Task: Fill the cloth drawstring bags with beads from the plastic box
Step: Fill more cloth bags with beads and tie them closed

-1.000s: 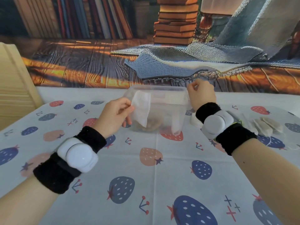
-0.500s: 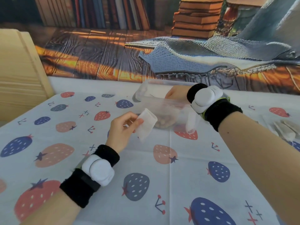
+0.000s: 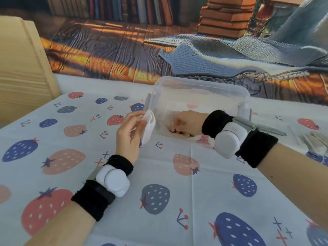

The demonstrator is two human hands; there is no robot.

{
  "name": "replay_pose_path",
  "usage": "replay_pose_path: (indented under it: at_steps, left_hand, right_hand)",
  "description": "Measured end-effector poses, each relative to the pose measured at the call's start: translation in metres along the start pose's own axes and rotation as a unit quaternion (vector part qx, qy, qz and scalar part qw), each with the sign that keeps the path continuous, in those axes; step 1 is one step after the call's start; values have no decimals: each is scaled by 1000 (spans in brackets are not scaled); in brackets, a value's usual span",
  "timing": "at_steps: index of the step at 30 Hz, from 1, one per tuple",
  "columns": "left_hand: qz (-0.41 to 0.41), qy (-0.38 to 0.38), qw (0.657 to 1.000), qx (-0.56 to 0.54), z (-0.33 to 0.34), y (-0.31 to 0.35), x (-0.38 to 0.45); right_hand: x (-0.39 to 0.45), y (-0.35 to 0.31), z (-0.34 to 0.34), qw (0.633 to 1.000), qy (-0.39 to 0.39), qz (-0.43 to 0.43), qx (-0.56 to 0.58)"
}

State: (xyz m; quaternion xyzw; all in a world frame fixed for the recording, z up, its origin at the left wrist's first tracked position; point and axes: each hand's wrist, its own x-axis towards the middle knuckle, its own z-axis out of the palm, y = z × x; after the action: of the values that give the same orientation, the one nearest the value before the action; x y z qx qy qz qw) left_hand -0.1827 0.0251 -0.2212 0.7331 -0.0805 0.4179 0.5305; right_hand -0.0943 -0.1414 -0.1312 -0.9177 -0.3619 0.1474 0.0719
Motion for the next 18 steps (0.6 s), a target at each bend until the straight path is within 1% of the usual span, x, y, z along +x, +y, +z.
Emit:
replay_pose_path:
  at_steps: [3,5,8,10,15,18]
  left_hand:
    - [-26,-12,999,-28,0,-3,-1]
    - [-38,-18,998,-39,1,-1,-2]
    - [-31,-21,998,-46,2,4,-3]
    - [-31,-14,998,-51,2,4,-3]
    - [-60,-20,995,-78,2,0,-3]
    - [-76,-22,992,-96,2,2,-5]
  right_hand:
    - [5,0,1,998,41,-31,-29]
    - [7,0,3,997,35,-50,-42]
    - [8,-1,8,997,6,-56,-60]
    - [8,1,8,996,11,-60,-70]
    - [3,7,-4,992,66,-9,-110]
    - [5,9,-4,992,67,17,-101]
